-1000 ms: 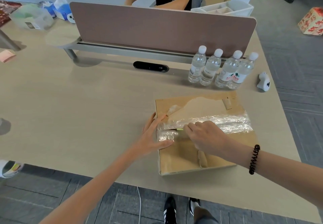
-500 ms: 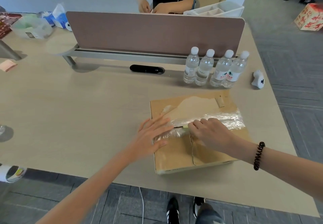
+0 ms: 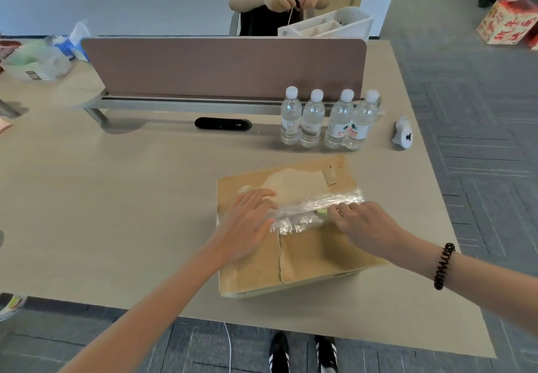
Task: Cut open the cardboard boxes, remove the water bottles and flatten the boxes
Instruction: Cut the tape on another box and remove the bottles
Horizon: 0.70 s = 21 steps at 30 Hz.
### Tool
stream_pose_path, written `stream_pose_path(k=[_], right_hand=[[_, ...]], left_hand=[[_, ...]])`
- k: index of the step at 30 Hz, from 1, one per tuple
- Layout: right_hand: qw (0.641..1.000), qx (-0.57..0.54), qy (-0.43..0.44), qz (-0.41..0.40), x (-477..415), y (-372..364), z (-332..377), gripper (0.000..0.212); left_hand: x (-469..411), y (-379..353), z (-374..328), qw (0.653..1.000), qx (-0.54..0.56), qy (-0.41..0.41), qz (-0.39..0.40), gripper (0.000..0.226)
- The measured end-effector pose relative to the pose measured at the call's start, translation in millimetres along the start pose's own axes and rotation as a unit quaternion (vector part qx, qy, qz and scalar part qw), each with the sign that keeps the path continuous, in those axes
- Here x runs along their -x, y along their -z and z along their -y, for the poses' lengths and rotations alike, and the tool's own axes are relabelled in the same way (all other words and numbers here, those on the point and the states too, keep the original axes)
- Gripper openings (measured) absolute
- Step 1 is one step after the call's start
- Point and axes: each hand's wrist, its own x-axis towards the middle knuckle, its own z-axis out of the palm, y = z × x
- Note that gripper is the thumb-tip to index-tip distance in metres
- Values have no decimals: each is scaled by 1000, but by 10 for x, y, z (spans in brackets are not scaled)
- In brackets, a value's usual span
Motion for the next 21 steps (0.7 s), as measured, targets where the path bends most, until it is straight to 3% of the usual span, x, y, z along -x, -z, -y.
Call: stream_pose_path(k=[10,16,21], right_hand=[[999,16,3,-41,290,-111,-449,31],[998,21,12,-60,454,-270,-631,38],[999,-1,14,-31,519,-375,-709,30]], left_hand=[[-476,-376,-470,997,-16,0,78,45],[-727,-453,-662,997,-12,-8,77,52],[-881,-517,-682,998,-41,0,54,45]])
